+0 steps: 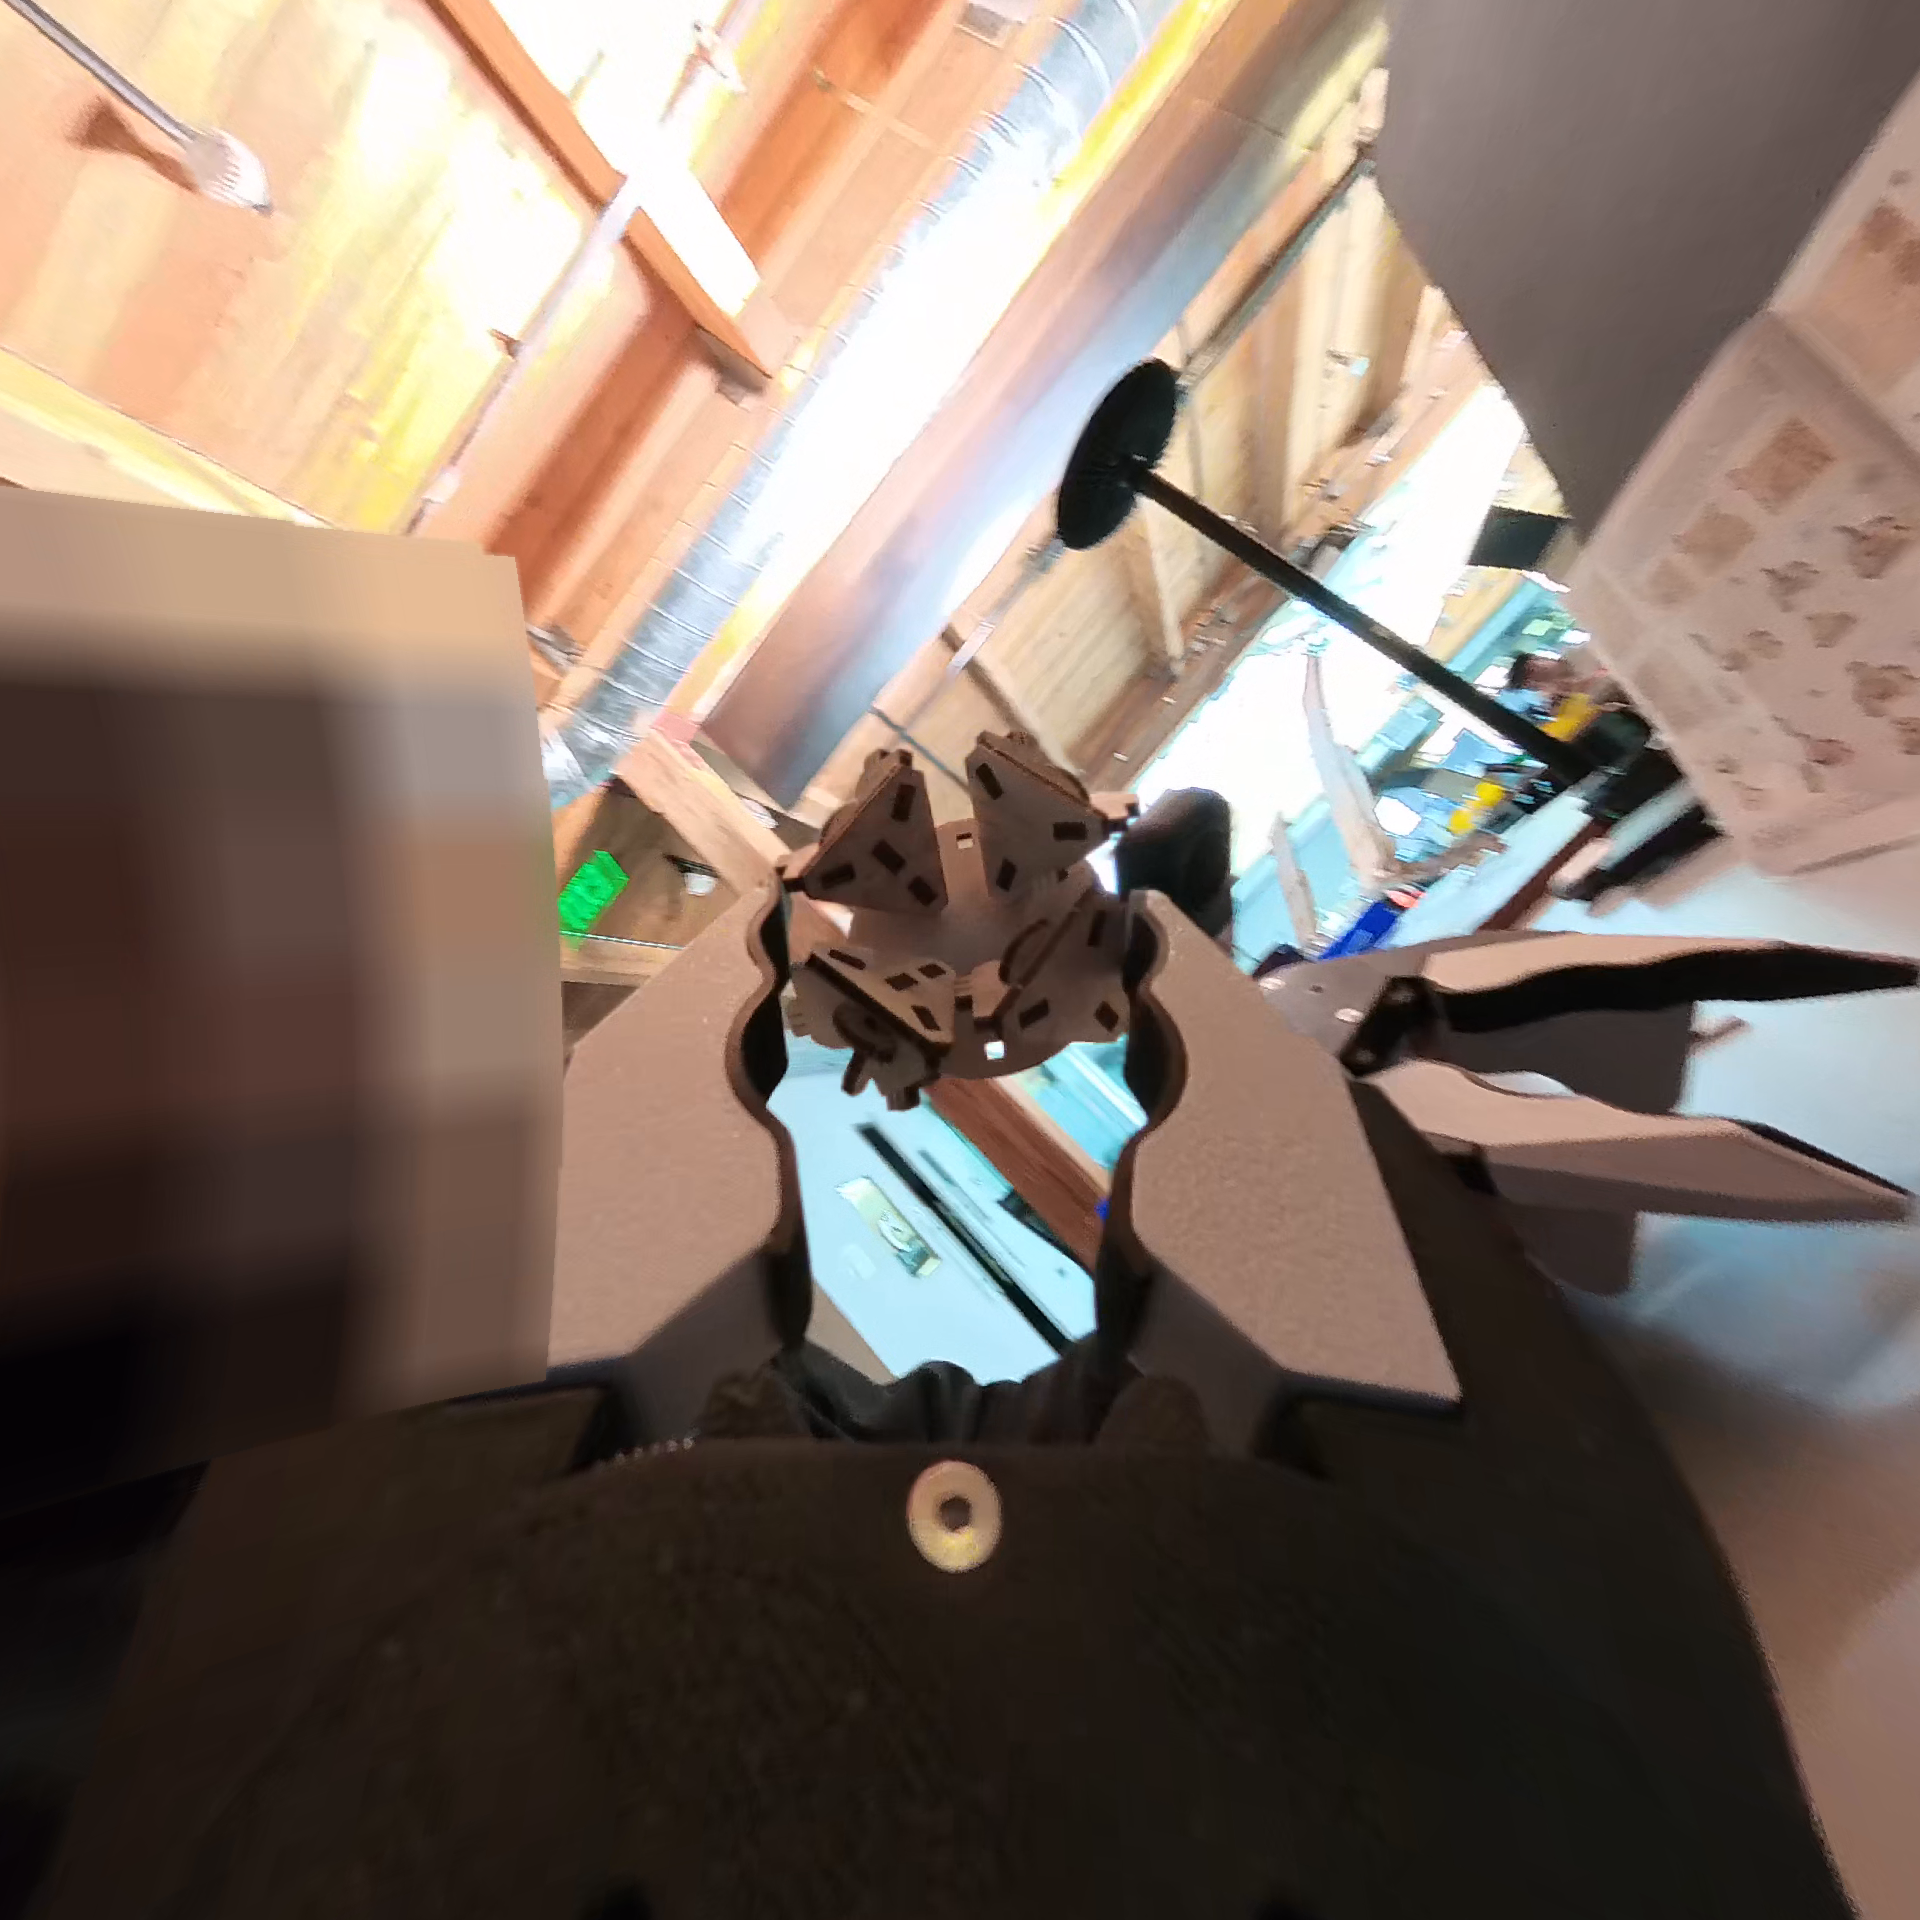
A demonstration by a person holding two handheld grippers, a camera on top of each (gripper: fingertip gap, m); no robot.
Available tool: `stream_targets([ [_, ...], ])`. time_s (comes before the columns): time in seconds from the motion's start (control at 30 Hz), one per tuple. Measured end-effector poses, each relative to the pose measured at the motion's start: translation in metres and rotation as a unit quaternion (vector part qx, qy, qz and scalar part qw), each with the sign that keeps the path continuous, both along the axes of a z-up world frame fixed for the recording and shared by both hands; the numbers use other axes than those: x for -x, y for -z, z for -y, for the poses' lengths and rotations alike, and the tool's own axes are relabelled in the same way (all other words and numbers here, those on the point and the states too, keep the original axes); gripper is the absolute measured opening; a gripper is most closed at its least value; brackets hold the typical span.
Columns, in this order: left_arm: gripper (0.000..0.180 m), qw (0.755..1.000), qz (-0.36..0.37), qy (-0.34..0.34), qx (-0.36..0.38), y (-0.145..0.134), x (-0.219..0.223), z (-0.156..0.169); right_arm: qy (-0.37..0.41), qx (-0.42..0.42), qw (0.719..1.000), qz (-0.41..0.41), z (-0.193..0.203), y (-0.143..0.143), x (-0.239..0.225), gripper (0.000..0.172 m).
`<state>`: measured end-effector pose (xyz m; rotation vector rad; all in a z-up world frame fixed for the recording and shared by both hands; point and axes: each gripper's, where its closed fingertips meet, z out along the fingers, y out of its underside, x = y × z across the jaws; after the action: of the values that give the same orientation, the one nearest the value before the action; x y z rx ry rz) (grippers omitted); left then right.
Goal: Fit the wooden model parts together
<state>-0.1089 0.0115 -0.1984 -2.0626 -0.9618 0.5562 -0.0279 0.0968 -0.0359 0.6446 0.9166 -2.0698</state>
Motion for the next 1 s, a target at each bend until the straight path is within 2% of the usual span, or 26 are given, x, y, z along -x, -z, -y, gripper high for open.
stream_targets([
  [0.17, 0.067, 1.0, 0.0, 0.0, 0.001, 0.0003, -0.0001, -0.0002, 0.014, -0.035, 0.999, -0.003, 0.0052, 0.0069, 0.0021, 0.064],
  [1.0, 0.067, 1.0, -0.002, 0.002, 0.009, 0.0014, -0.0005, -0.0009, 0.011, -0.029, 0.999, 0.012, 0.0044, 0.0092, 0.0053, 0.064],
])
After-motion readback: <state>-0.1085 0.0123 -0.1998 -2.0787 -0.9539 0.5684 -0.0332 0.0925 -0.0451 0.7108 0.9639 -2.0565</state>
